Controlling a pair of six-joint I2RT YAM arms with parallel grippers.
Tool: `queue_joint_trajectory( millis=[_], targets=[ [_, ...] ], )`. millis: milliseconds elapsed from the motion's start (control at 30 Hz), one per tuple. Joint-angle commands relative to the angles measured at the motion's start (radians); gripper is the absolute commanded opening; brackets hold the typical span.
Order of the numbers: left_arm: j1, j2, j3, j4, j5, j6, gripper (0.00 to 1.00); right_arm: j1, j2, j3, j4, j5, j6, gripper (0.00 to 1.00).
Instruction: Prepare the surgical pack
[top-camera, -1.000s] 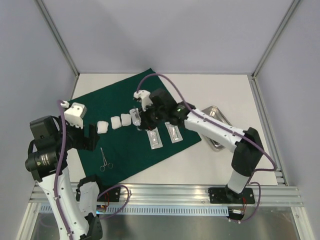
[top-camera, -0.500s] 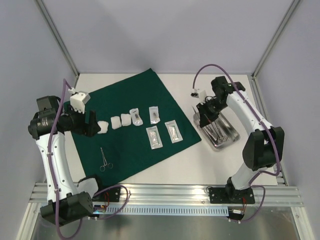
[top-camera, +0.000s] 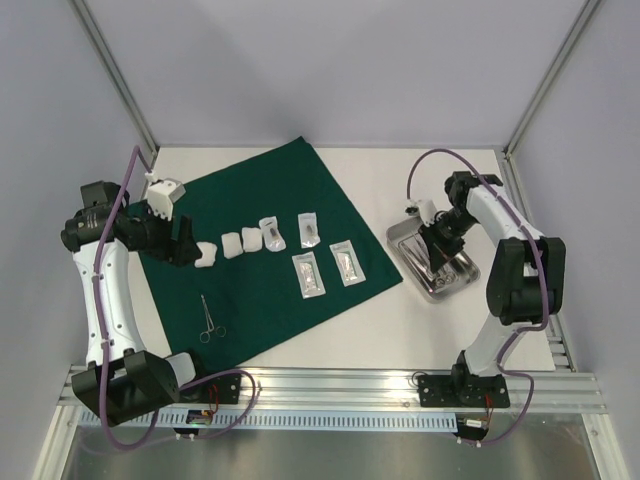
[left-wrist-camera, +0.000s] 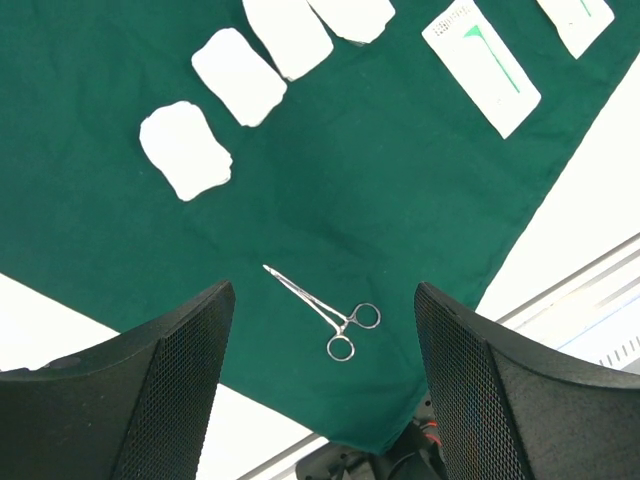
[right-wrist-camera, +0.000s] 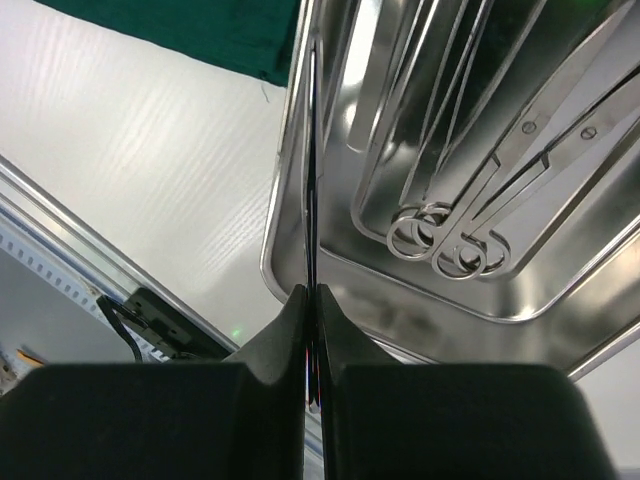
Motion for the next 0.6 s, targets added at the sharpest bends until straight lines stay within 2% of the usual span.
queue_joint_trajectory(
  millis=[0,67,567],
  targets=[
    [0.001,-0.002,0.029,0.007,0.039,0.042,0.81,-0.03,0.01,-0.021,0.048,0.081,-0.033,0.01],
    [0.001,0.003,0.029,0.009,0.031,0.042,0.81,-0.067,0.024,-0.016,0.059,0.078,-0.03,0.01],
    [0.003,0.01,0.029,0.012,0.022,0.034,0.81,-0.068,0.107,-0.019,0.109,0.138,0.008,0.01]
  ],
)
